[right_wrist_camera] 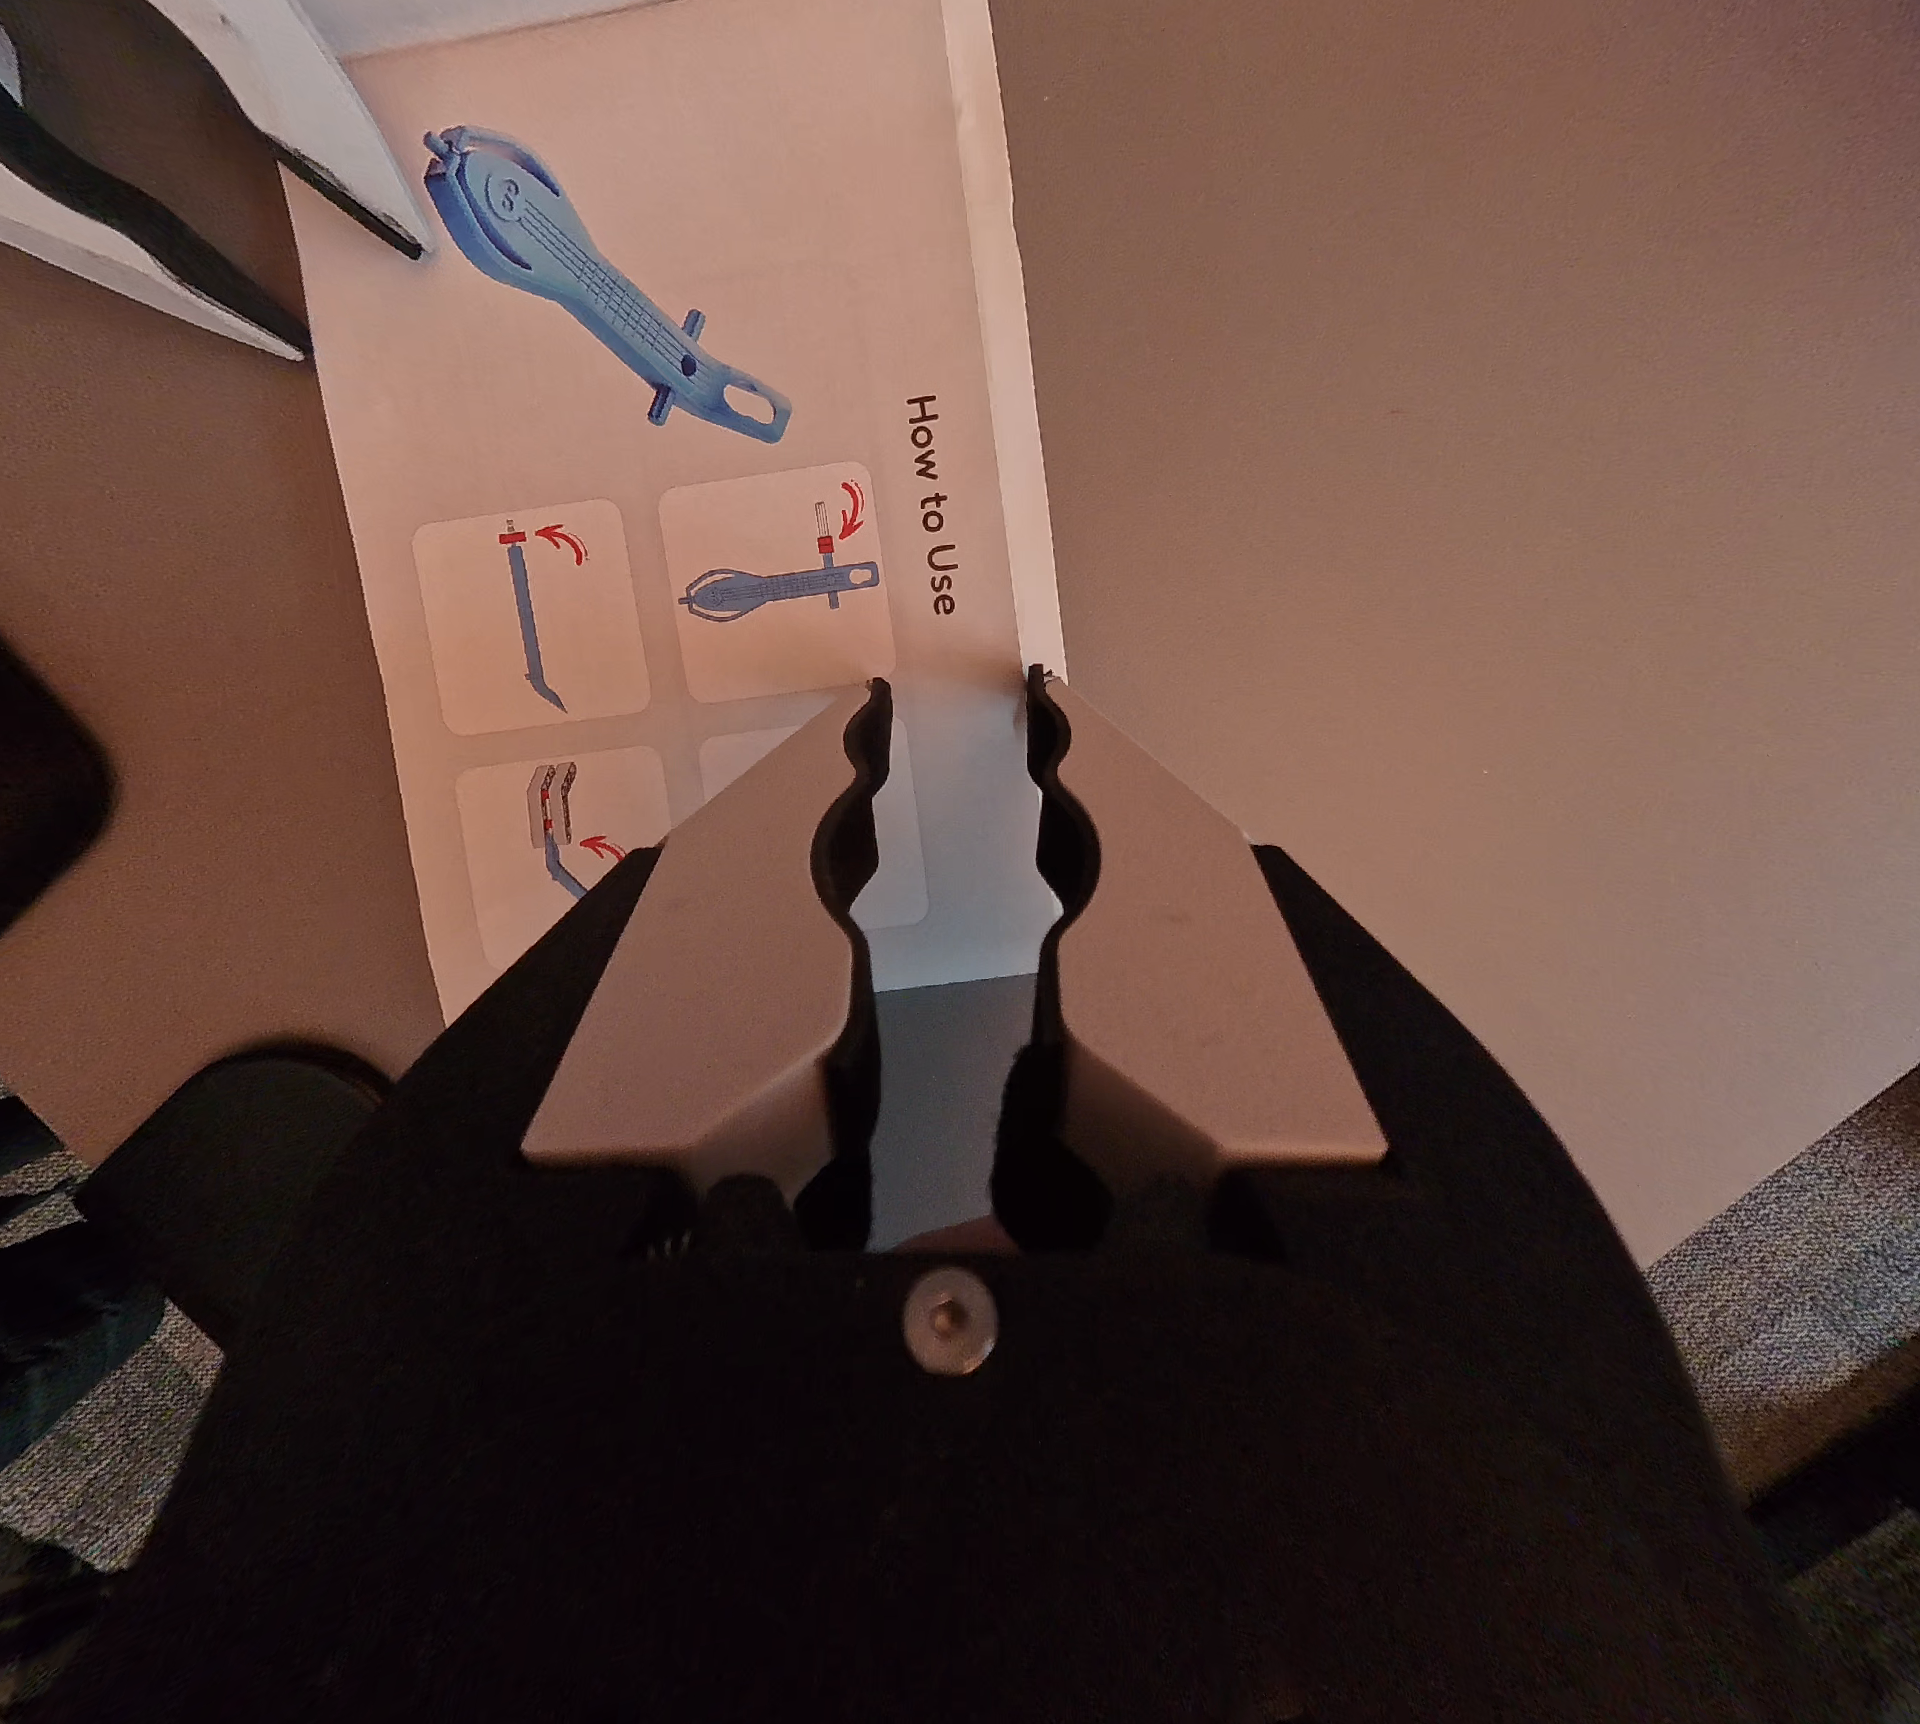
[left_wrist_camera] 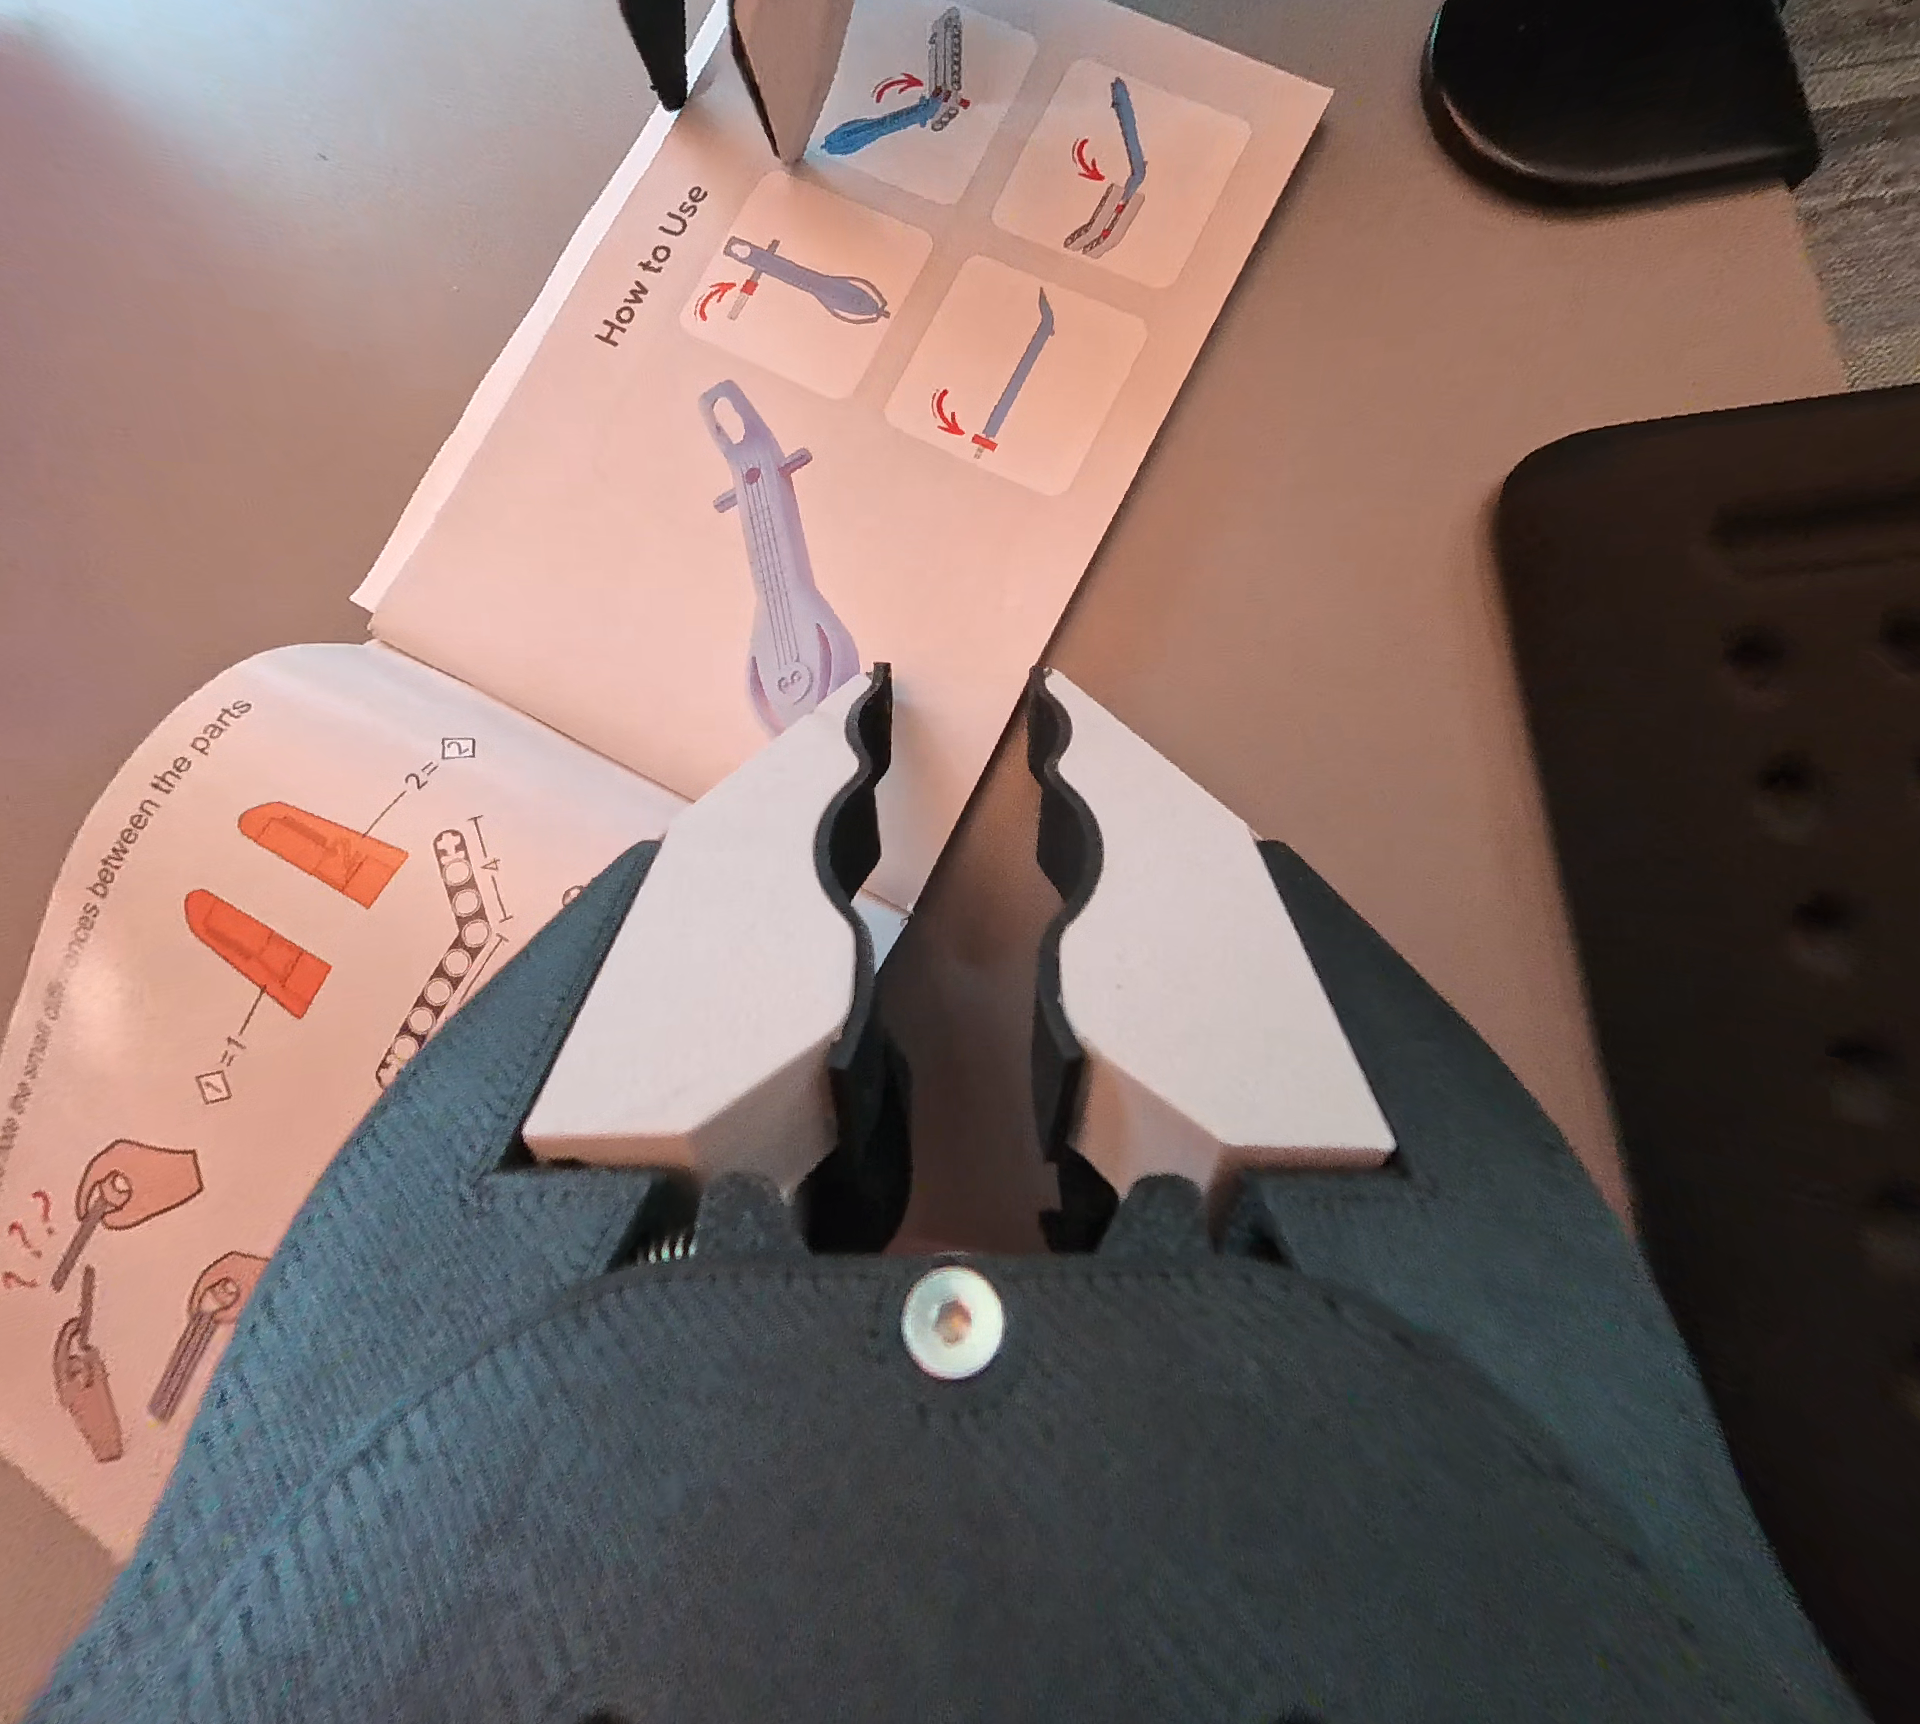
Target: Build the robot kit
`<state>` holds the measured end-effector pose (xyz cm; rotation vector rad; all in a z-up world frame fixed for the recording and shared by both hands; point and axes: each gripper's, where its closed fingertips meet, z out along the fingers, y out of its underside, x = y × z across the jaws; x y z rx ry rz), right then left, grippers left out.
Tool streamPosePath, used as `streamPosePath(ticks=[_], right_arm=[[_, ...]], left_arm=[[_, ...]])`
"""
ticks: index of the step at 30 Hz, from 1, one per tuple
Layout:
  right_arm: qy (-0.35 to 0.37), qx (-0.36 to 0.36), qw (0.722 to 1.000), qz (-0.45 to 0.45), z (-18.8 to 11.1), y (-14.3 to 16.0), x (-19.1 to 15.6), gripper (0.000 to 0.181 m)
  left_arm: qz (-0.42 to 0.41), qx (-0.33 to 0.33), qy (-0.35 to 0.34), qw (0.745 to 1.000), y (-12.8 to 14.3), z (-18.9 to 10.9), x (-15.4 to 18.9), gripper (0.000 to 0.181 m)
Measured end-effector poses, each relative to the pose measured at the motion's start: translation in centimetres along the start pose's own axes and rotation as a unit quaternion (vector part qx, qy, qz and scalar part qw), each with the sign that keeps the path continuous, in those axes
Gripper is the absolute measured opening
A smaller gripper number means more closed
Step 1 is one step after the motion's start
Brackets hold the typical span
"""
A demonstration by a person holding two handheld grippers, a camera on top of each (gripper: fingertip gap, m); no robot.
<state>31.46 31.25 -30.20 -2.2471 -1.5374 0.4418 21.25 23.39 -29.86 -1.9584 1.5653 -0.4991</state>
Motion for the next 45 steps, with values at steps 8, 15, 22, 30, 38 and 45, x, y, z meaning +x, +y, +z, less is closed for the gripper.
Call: streamPosePath(ticks=[8, 15, 22, 30, 38, 45], right_arm=[[-0.001, 0.000, 1.000, 0.002, 0.00, 0.01, 0.01, 0.024], [-0.003, 0.001, 1.000, 0.004, 0.01, 0.02, 0.03, 0.024], [-0.003, 0.001, 1.000, 0.005, 0.02, 0.03, 0.02, 0.024], [-0.002, 0.001, 1.000, 0.005, 0.03, 0.03, 0.02, 0.024], [-0.002, 0.001, 1.000, 0.005, 0.02, 0.02, 0.02, 0.024], [-0.002, 0.001, 1.000, 0.005, 0.02, 0.03, 0.04, 0.024]], left_arm=[[-0.042, 0.016, 0.025, 0.999, -0.23, -0.01, 0.05, 0.024], [-0.061, 0.018, 0.034, 0.997, -0.33, 0.11, 0.08, 0.025], [-0.077, 0.021, 0.035, 0.996, -0.43, 0.07, -0.03, 0.027], [-0.087, 0.025, 0.033, 0.995, -0.47, 0.01, -0.30, 0.029], [-0.055, 0.018, 0.036, 0.998, -0.37, 0.07, 0.28, 0.031], [-0.023, 0.008, 0.014, 1.000, -0.27, 0.20, 0.16, 0.030]])
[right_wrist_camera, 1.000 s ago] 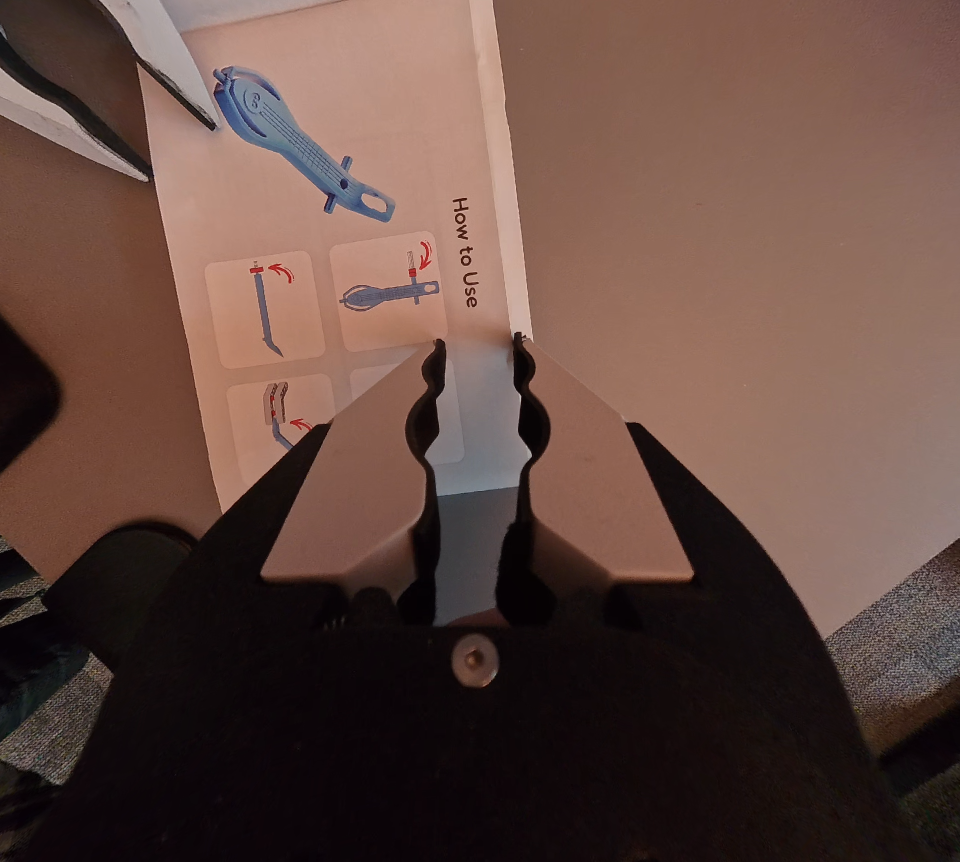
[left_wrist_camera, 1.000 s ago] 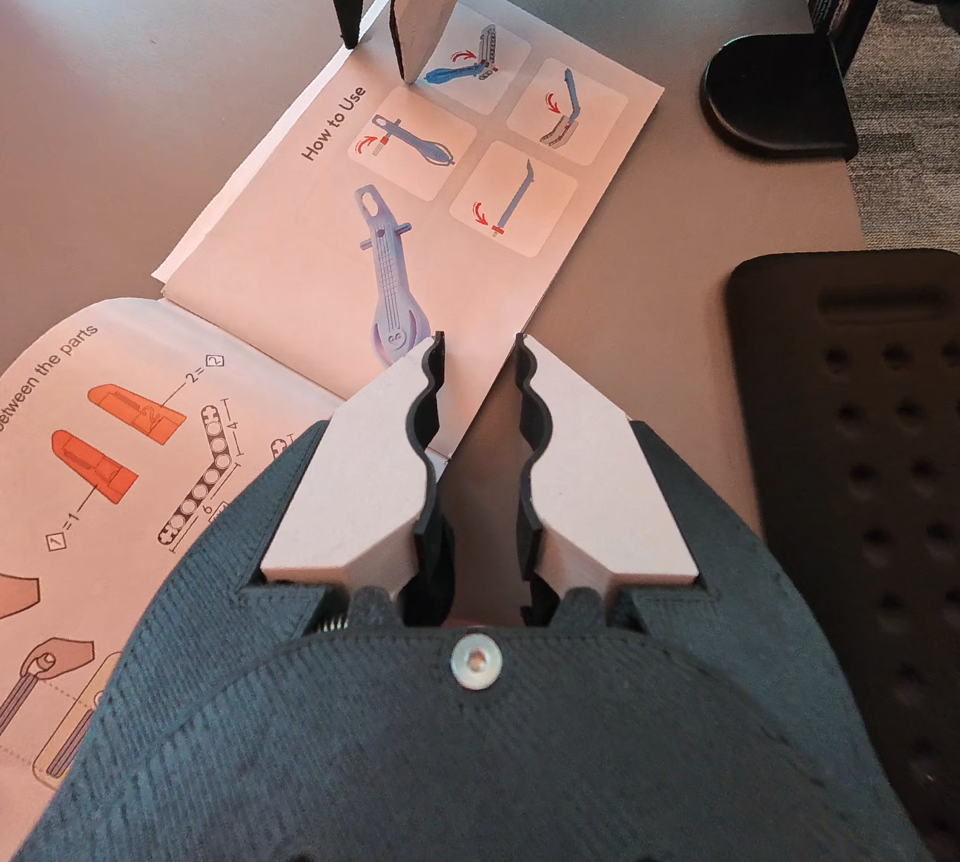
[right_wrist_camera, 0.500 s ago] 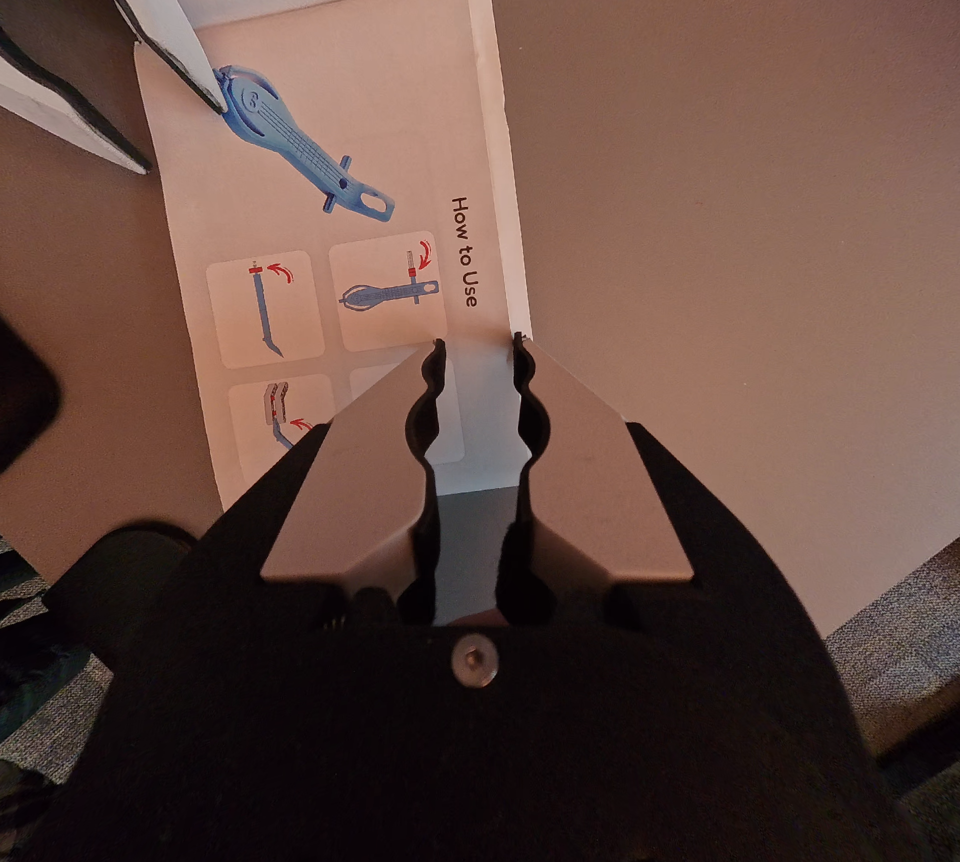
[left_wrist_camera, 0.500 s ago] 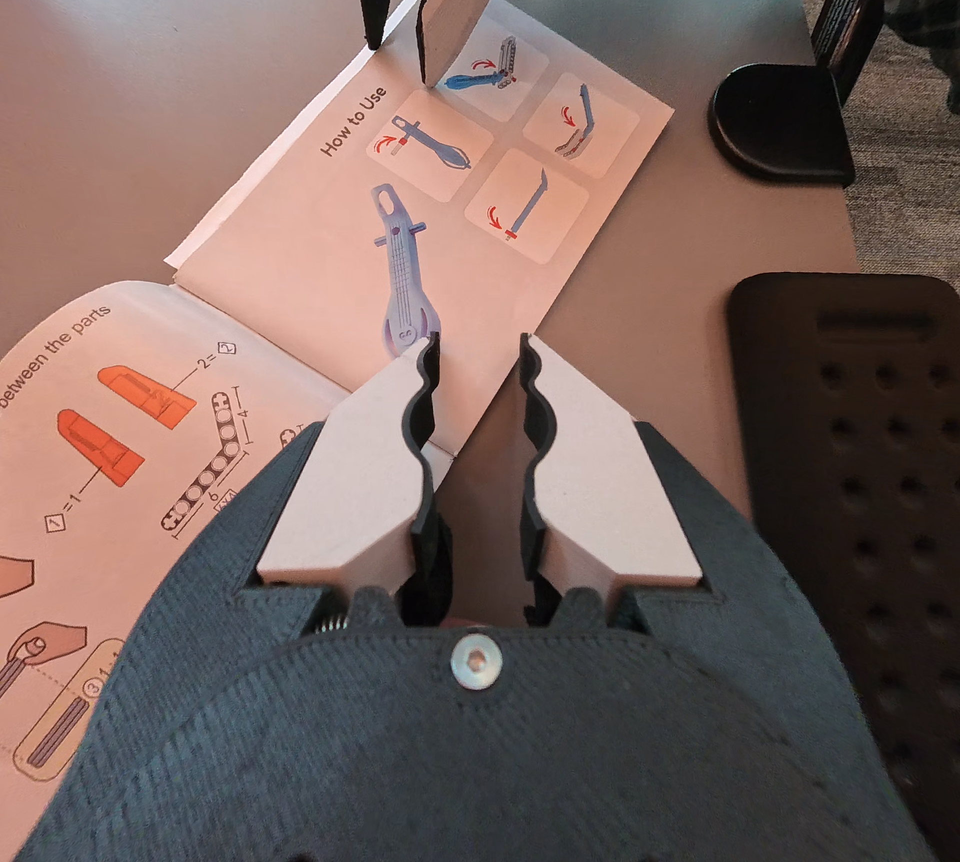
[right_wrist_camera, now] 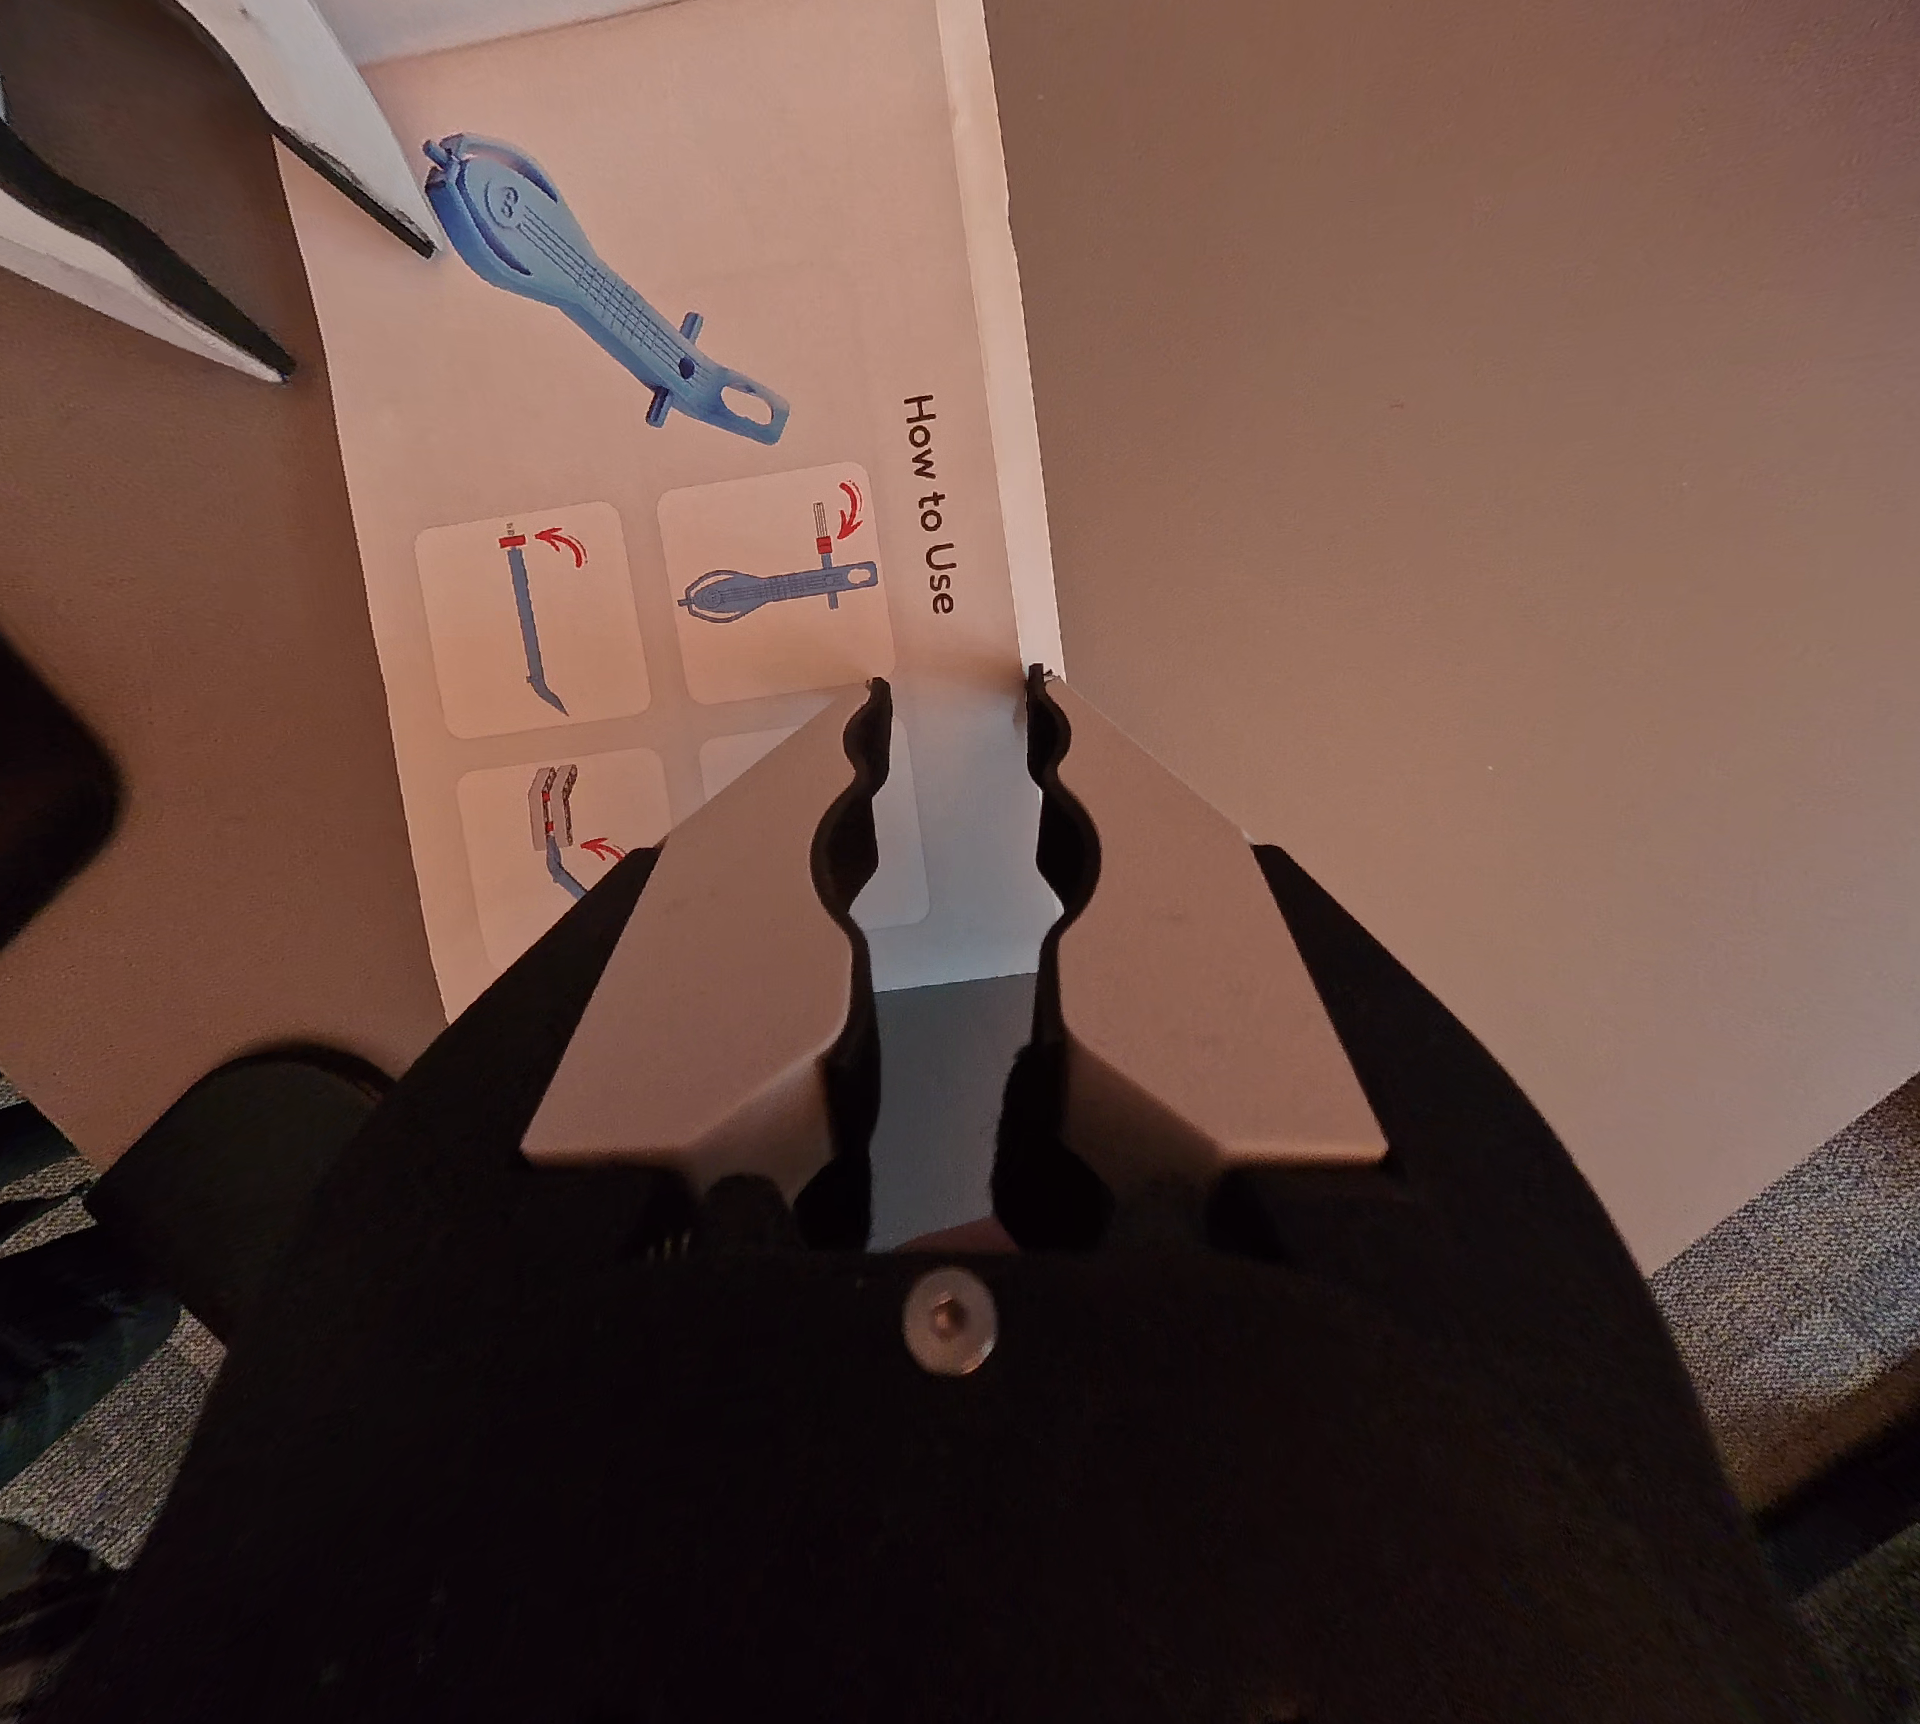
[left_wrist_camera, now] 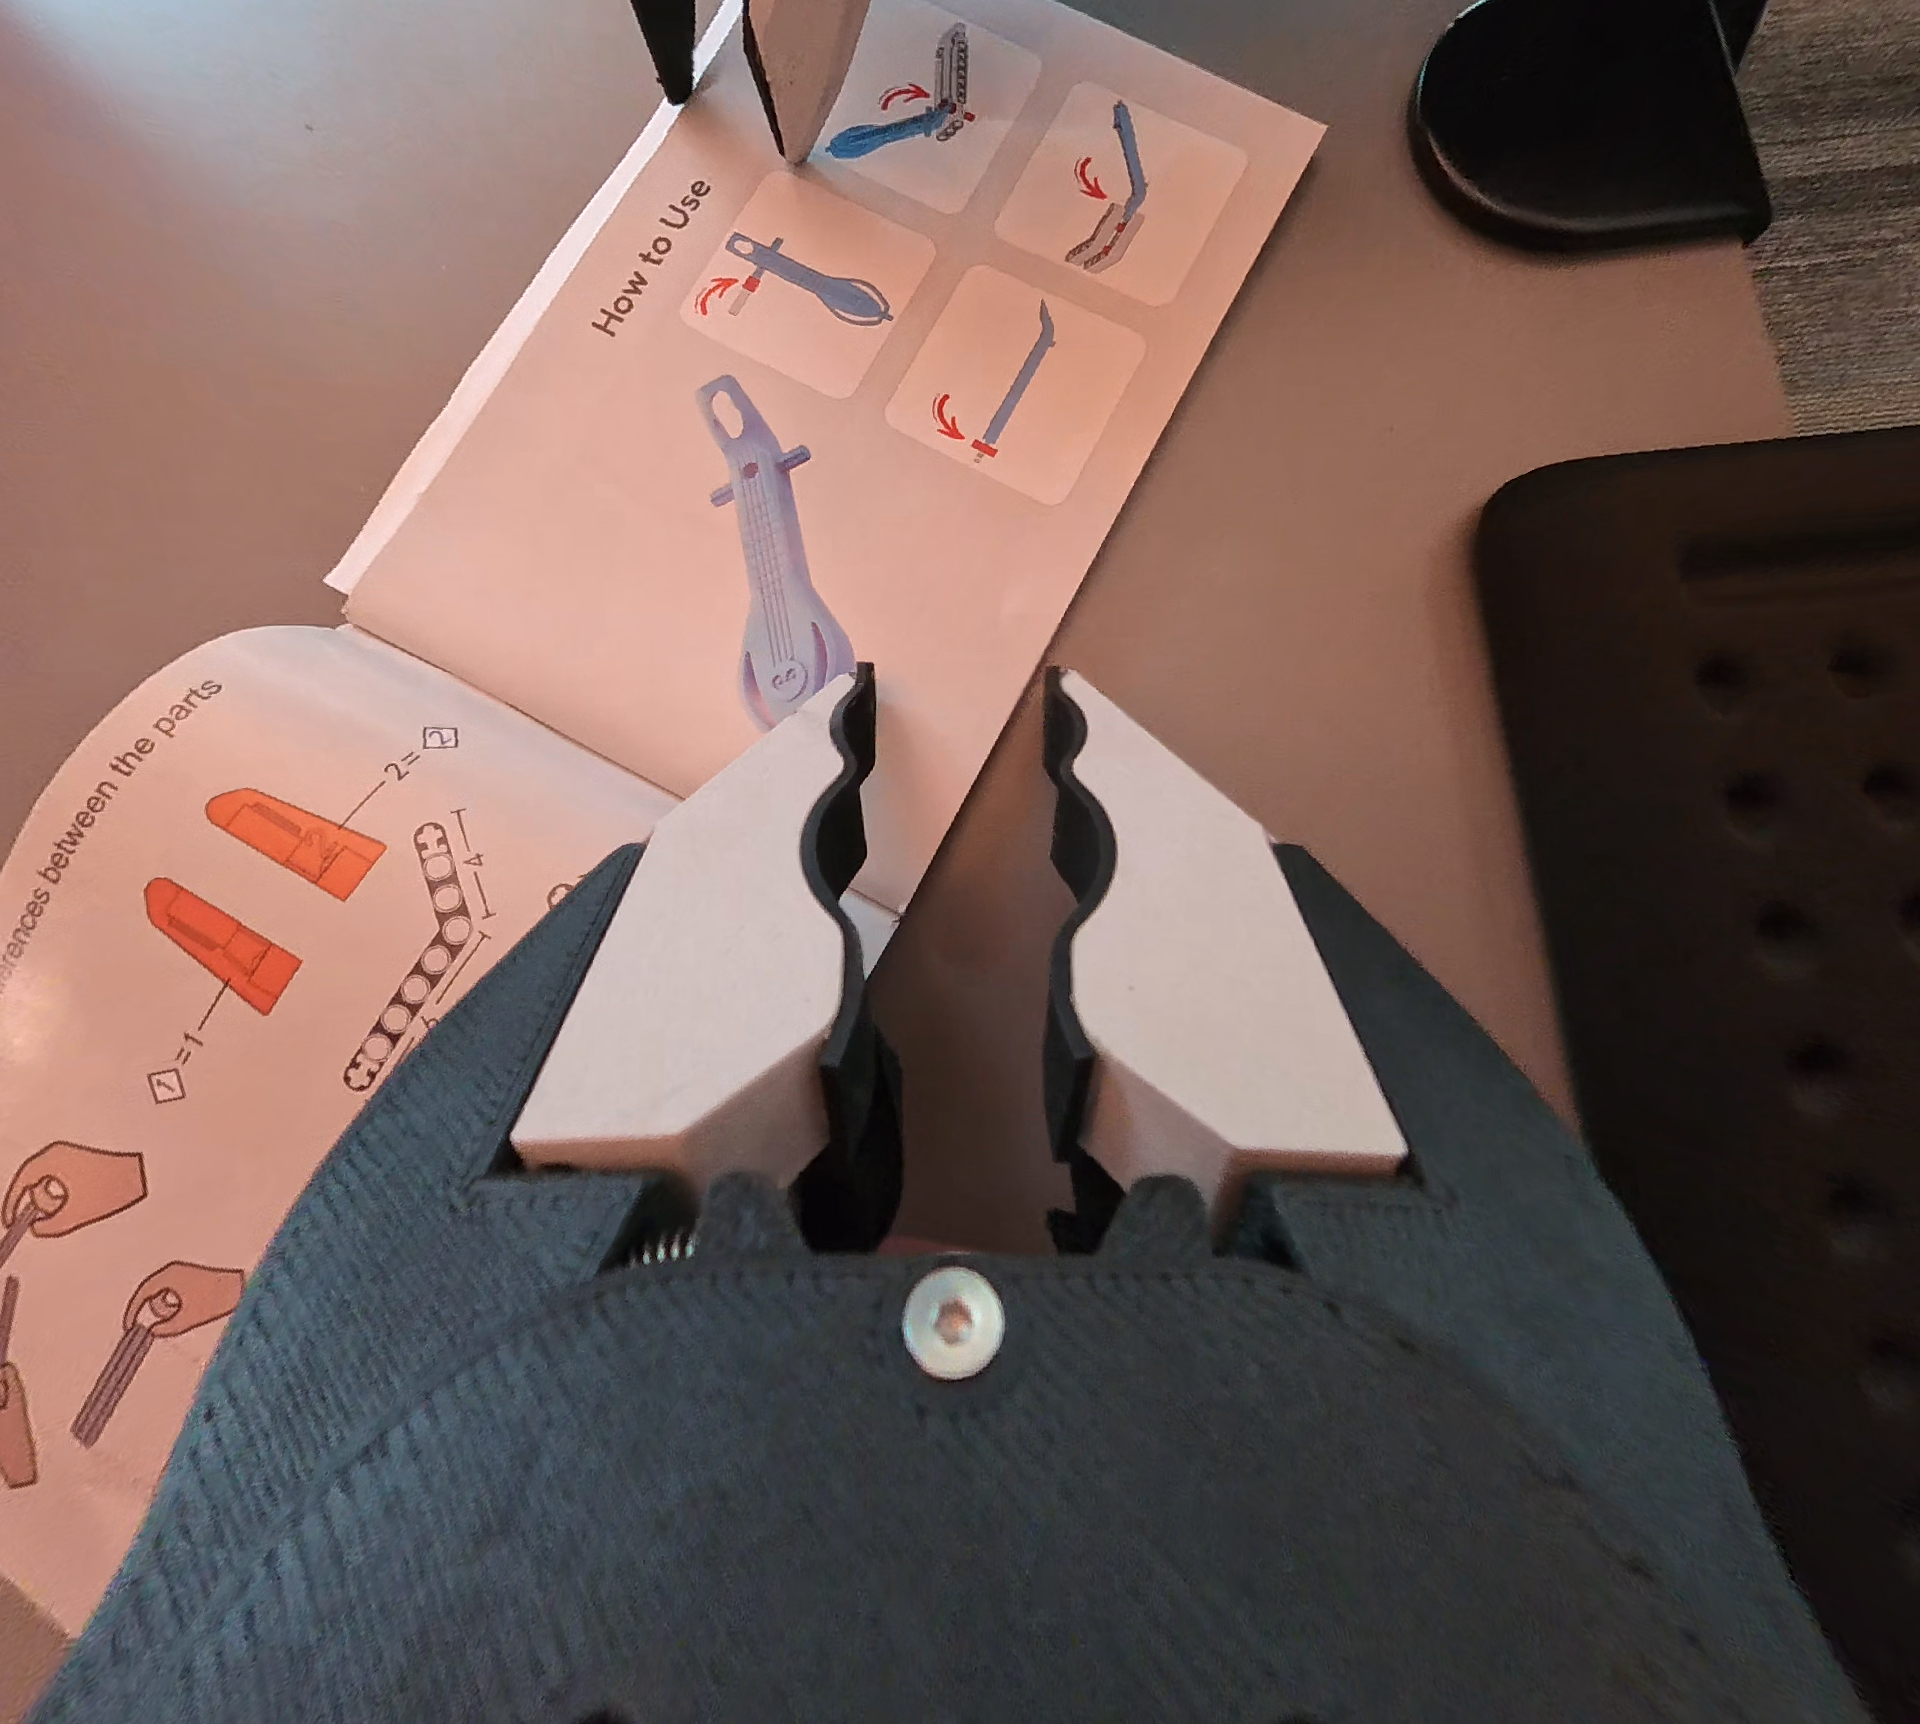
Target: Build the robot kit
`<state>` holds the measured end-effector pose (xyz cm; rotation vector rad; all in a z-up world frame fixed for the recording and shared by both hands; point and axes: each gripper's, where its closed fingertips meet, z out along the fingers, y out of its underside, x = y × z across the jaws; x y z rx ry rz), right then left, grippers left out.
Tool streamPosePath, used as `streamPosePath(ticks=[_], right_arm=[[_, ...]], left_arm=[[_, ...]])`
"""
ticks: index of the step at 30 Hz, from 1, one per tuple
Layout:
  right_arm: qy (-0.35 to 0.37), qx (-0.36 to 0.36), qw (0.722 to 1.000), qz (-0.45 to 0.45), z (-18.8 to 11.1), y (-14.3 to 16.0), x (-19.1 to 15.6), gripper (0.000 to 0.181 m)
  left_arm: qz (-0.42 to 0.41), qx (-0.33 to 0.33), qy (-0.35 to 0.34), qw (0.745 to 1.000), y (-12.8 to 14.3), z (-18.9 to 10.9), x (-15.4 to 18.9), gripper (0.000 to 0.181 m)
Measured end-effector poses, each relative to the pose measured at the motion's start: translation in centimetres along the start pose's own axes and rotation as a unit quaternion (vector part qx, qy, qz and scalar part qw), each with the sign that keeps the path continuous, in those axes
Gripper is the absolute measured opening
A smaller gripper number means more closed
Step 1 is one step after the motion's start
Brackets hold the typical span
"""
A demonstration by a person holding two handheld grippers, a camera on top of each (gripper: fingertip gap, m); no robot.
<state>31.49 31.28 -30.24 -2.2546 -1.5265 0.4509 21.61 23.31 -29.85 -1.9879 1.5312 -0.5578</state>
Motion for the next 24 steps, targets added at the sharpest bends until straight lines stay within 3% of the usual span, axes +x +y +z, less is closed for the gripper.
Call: streamPosePath(ticks=[5, 11, 24], right_arm=[[0.000, 0.000, 1.000, 0.000, -0.01, 0.00, 0.00, 0.024], [0.001, 0.000, 1.000, -0.001, -0.01, 0.00, 0.01, 0.024], [0.001, 0.000, 1.000, -0.001, -0.01, 0.00, 0.03, 0.024]], left_arm=[[0.006, 0.001, -0.014, 1.000, 0.01, 0.02, -0.45, 0.021], [0.025, 0.004, 0.005, 1.000, -0.07, 0.06, 0.45, 0.030], [0.017, 0.012, -0.010, 1.000, -0.14, 0.15, -0.30, 0.017]])
